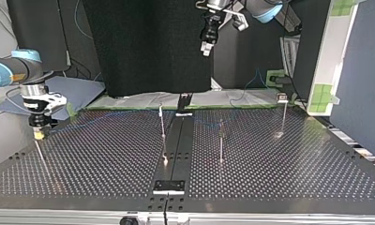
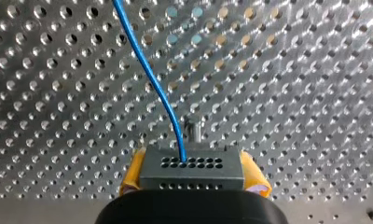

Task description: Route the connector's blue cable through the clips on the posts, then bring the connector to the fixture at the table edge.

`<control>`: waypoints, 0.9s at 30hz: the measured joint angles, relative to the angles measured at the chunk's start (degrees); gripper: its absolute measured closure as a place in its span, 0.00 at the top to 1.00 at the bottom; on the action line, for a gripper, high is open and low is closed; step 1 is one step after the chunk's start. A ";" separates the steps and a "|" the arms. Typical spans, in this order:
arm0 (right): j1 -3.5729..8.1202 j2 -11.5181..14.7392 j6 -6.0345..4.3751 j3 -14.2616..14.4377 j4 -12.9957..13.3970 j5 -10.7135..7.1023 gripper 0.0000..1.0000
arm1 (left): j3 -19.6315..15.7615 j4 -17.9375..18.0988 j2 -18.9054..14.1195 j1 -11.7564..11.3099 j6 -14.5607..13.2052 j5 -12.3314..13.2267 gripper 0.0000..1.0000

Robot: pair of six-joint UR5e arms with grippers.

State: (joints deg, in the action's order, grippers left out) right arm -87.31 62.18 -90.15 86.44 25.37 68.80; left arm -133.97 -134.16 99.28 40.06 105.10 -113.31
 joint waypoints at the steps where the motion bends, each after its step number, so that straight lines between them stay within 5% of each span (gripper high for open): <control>1: 0.00 0.00 0.01 0.00 0.02 -0.43 0.00 | 0.00 0.01 -0.01 -0.01 0.00 0.00 0.98; 10: 0.02 0.08 0.11 -0.03 -1.57 -3.91 0.00 | 0.02 -0.05 -0.01 -0.20 -0.05 0.00 0.98; 27: 0.19 2.51 1.55 0.03 -5.35 -2.72 0.00 | 0.00 0.11 0.00 -0.74 -0.05 0.21 0.98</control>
State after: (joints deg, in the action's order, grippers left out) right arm -87.11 64.69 -88.60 86.47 20.02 66.08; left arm -133.96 -134.06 99.27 39.32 105.05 -113.10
